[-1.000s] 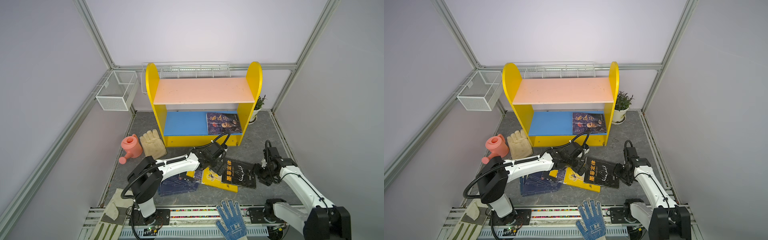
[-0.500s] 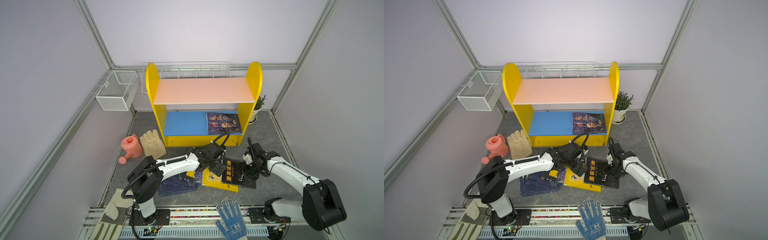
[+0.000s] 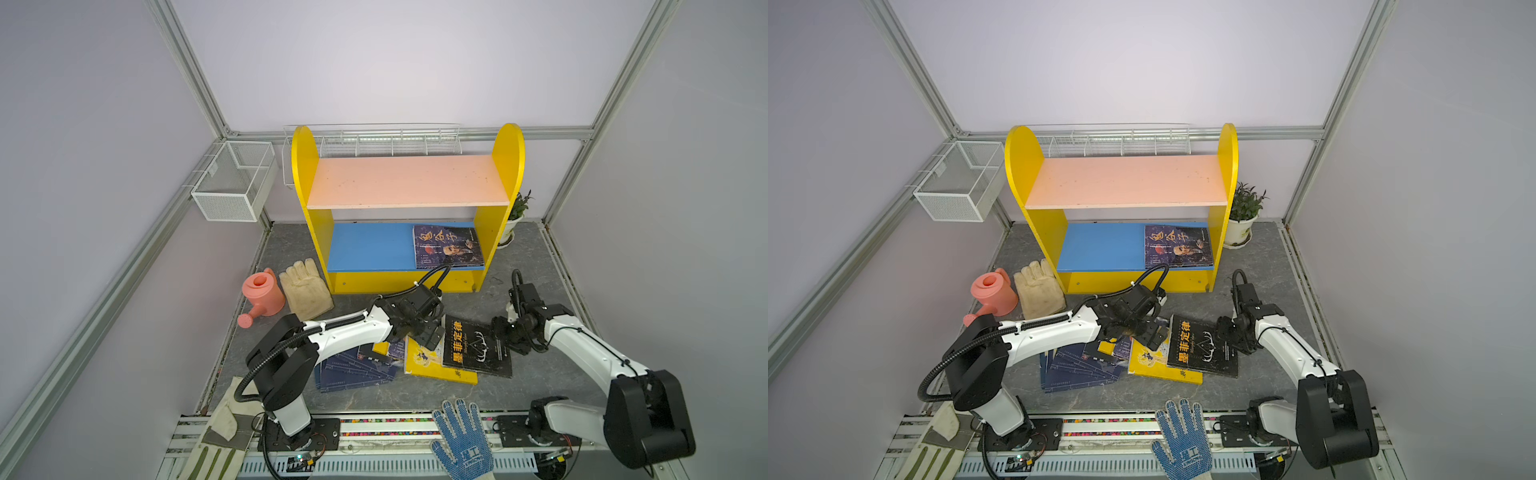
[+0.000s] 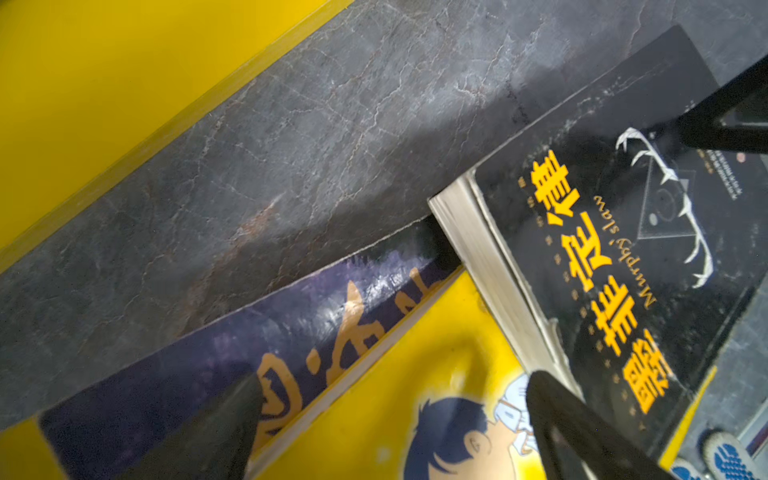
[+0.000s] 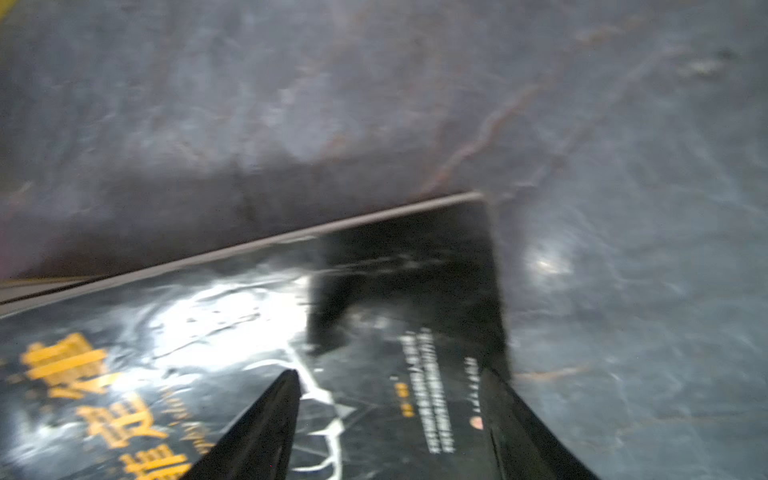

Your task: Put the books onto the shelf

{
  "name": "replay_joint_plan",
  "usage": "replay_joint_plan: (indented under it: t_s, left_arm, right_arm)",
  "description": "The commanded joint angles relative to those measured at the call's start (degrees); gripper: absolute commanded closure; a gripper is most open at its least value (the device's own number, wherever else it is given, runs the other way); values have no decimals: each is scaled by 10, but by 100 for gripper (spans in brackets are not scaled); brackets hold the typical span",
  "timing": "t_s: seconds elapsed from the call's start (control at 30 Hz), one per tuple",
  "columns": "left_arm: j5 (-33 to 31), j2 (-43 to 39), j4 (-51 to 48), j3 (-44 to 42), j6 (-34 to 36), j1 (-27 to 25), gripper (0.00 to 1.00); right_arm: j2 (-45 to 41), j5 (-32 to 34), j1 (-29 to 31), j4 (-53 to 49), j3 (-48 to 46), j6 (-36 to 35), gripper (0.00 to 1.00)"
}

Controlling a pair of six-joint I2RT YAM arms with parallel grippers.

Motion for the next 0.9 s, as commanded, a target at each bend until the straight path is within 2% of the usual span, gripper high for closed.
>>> replay_joint_plan:
  t_s: [0.0,0.1,0.23,0.37,0.5,0.57,0.77,0.87]
  left_arm:
    - [19,-14,-8,-4,16,1,0]
    - [37,-13,-16,2,28,1,0]
    - [71,-17,-29,-2,49,1,0]
    - [110,-33,-55,-10,68,14,1]
    - [141,-46,-70,-24,55,44,1]
    - [117,-50,-76,-34,50,50,1]
    - [-16,-57,-98,-57,0,59,1]
    - [-27,-76,-90,-76,-29,72,1]
  right_arm:
    - [-14,25,-11,-36,-31,25,29]
    - [-8,-8,-13,-32,-37,0,29]
    - [3,-117,1,13,-47,-45,32]
    - [-3,-142,84,46,-29,-63,32]
    - [12,-147,144,71,12,-79,32]
    - [23,-160,157,95,29,-82,32]
    - [86,-192,203,114,95,-121,33]
    - [121,-192,225,108,121,-138,33]
